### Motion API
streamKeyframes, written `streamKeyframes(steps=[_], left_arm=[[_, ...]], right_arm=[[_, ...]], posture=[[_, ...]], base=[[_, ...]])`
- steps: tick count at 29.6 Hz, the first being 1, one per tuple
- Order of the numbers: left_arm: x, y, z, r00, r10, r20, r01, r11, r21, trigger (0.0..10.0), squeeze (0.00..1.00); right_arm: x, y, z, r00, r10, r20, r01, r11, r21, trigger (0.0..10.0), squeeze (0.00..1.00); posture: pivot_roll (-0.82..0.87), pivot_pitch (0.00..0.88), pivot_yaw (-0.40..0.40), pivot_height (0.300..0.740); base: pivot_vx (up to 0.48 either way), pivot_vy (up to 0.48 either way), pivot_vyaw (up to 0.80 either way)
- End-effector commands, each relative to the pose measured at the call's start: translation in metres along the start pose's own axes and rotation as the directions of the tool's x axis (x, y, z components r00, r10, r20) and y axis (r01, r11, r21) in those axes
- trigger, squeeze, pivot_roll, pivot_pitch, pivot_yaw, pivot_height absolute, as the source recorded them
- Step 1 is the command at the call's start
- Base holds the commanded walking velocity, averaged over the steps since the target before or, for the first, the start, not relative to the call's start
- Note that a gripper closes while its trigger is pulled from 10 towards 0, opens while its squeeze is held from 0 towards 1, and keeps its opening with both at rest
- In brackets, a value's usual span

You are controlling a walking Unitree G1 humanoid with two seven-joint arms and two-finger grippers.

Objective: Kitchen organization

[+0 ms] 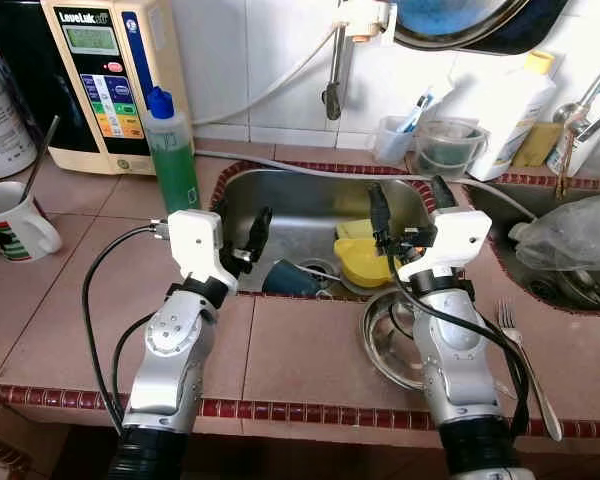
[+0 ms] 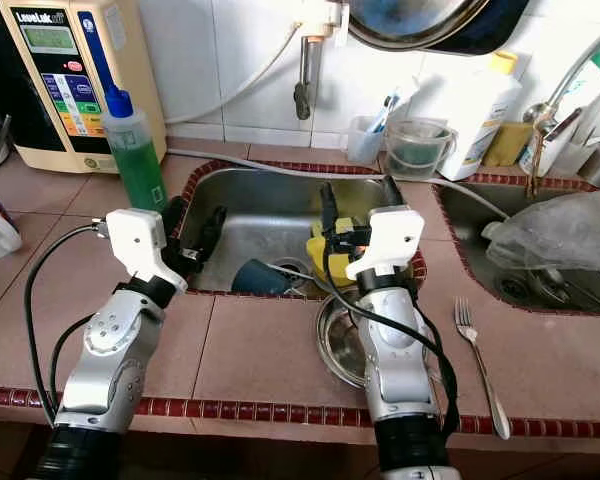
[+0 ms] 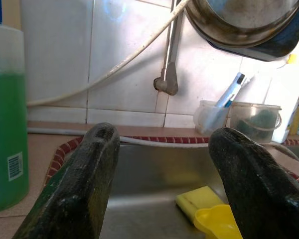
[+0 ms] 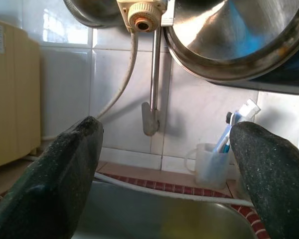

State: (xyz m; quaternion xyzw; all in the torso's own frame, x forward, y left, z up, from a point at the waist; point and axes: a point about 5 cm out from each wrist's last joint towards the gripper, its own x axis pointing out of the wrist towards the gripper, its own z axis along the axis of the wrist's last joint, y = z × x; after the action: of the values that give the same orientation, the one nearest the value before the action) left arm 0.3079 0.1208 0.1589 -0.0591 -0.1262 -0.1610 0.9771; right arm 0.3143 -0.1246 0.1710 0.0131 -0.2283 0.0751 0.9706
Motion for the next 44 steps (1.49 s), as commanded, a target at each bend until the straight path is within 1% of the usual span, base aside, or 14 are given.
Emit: streamKeyframes(steps=[1,10,15,21,41,44], left_arm=[[0.001,-0.001,0.007,0.999,-0.011,0.031,0.011,1.000,0.007,10.0,0.00],[0.005,-0.003,0.008,0.999,-0.036,0.029,0.036,0.999,0.014,10.0,0.00],[0.009,-0.004,0.010,0.998,-0.044,0.037,0.043,0.999,0.016,10.0,0.00],[0.011,-0.004,0.011,0.998,-0.055,0.041,0.054,0.998,0.021,10.0,0.00],[0.012,-0.007,0.011,0.997,-0.060,0.043,0.060,0.998,0.012,10.0,0.00],[0.012,-0.009,0.010,0.997,-0.070,0.037,0.069,0.998,0.009,10.0,0.00]], right_arm=[[0.002,-0.002,0.005,1.000,-0.005,0.014,0.005,1.000,-0.015,10.0,0.00],[0.005,-0.008,0.006,1.000,-0.009,0.010,0.009,0.999,-0.041,10.0,0.00],[0.008,-0.005,0.006,1.000,-0.004,0.015,0.004,0.999,-0.041,10.0,0.00],[0.010,-0.001,0.006,1.000,0.005,0.022,-0.005,0.999,-0.038,10.0,0.00],[0.010,-0.001,0.007,1.000,0.005,0.025,-0.004,0.999,-0.043,10.0,0.00],[0.009,-0.001,0.007,1.000,0.008,0.022,-0.007,0.999,-0.042,10.0,0.00]], posture=[[-0.08,0.000,0.000,0.740],[-0.08,0.000,0.002,0.740],[-0.08,0.000,0.006,0.740],[-0.08,0.000,0.009,0.740],[-0.08,0.000,0.006,0.740],[-0.08,0.000,0.004,0.740]], base=[[0.000,-0.296,0.00],[0.000,-0.427,0.00],[0.000,-0.480,0.00],[0.000,-0.480,0.00],[0.000,-0.480,0.00],[0.000,-0.235,0.00]])
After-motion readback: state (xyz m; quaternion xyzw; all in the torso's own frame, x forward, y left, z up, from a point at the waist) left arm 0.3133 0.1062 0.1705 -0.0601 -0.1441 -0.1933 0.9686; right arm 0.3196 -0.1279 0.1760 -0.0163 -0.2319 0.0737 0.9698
